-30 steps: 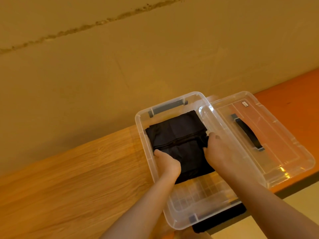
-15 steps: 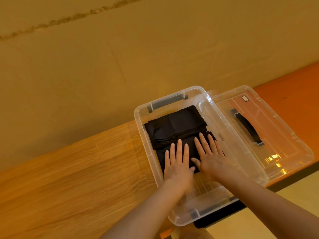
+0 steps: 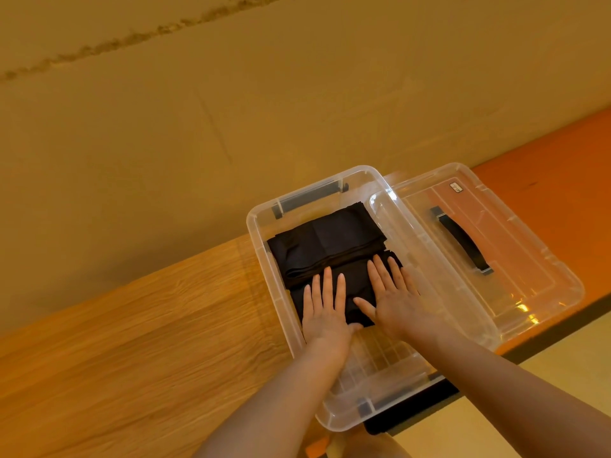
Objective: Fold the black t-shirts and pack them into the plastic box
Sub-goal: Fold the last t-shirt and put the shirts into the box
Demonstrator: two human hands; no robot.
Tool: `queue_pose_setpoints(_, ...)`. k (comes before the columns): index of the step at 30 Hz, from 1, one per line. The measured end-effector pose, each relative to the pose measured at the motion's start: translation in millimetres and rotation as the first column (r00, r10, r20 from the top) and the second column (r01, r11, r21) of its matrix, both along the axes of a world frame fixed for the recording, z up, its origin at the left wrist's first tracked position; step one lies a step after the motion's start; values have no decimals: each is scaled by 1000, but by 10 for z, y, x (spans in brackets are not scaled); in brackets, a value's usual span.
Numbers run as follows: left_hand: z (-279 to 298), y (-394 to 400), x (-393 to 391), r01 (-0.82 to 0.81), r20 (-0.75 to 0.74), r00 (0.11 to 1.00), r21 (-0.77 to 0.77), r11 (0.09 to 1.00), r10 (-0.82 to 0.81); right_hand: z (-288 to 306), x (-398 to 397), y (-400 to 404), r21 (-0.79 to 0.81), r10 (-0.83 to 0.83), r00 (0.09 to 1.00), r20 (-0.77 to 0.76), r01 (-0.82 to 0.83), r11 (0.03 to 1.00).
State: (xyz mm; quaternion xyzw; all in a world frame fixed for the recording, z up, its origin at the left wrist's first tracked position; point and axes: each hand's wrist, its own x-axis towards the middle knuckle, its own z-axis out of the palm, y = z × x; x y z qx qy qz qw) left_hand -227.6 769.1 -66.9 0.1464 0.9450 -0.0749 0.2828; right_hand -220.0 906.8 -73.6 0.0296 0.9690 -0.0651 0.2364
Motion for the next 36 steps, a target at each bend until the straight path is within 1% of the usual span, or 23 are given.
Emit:
queue_pose_setpoints(5, 18, 15, 4, 1, -14, 1000, -13, 1000, -1, -24, -9, 13, -36, -12, 1000, -11, 12, 999)
queue_pose_setpoints(6, 39, 13, 6, 11, -15, 1000, -11, 1000, -11, -19, -14, 17, -22, -4, 1000, -14, 4, 1000)
queue_pose_setpoints(9, 141, -5, 17, 75, -48, 996, 8, 997, -74, 39, -14, 15, 21, 11, 999, -31, -11, 1000)
queue_pose_setpoints(12, 251, -49, 48, 141, -104, 985, 59, 988, -134, 145, 16, 5, 37, 31, 999, -38, -30, 999)
queue_pose_setpoints(14, 327, -84, 40, 162, -144, 978, 90, 983, -148, 240, 68, 1, 18, 34, 997, -68, -33, 999)
queue_pose_setpoints(16, 406, -126, 13, 182, -197, 967, 110, 977, -158, 339, 147, 1, -5, 28, 991, -130, -29, 1000)
queue_pose_setpoints(20, 546, -246, -33, 273, -301, 928, 143, 951, -221, 522, 334, -41, -33, 7, 972, -236, -15, 999)
queue_pose_setpoints(22, 591, -297, -42, 323, -340, 906, 166, 932, -253, 591, 423, -41, -39, 5, 954, -299, -17, 999)
queue_pose_setpoints(26, 633, -359, -74, 433, -391, 858, 202, 879, -333, 645, 565, -9, 19, 12, 908, -420, -5, 1000)
queue_pose_setpoints(31, 730, -268, -182, 538, -446, 799, 232, 810, -403, 737, 664, 96, 55, -21, 871, -491, 55, 997)
queue_pose_setpoints(33, 793, -182, -246, 589, -465, 766, 231, 775, -444, 797, 687, 163, 65, -35, 858, -513, 79, 995)
queue_pose_setpoints(36, 891, 30, -432, 680, -533, 687, 231, 696, -494, 830, 704, 304, 44, -100, 821, -562, 151, 988)
